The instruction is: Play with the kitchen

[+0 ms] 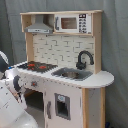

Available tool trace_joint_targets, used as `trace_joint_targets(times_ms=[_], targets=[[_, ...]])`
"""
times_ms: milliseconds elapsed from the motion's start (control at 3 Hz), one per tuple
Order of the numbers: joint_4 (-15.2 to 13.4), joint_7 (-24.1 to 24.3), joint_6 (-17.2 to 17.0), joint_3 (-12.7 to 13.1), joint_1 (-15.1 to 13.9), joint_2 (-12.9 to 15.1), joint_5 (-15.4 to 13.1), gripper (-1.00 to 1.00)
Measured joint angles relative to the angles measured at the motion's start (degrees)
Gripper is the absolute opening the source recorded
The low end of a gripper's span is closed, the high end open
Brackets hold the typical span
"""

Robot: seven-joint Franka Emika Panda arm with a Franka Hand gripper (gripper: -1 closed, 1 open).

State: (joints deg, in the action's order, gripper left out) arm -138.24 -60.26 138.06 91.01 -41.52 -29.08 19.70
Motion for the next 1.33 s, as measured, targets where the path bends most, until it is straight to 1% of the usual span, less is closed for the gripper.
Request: trace_joint_targets(times_ms=[333, 1000, 1333], targets=[[1.57, 3.79, 0.66, 4.2, -1.93, 0.06, 0.27, -1.0], [5.98, 9.81, 0.82, 12.26, -7.09, -0.05, 0.27, -1.0], [7.36, 14.08, 1.16, 15.77, -7.37, -0.48, 0.27, -1.0]])
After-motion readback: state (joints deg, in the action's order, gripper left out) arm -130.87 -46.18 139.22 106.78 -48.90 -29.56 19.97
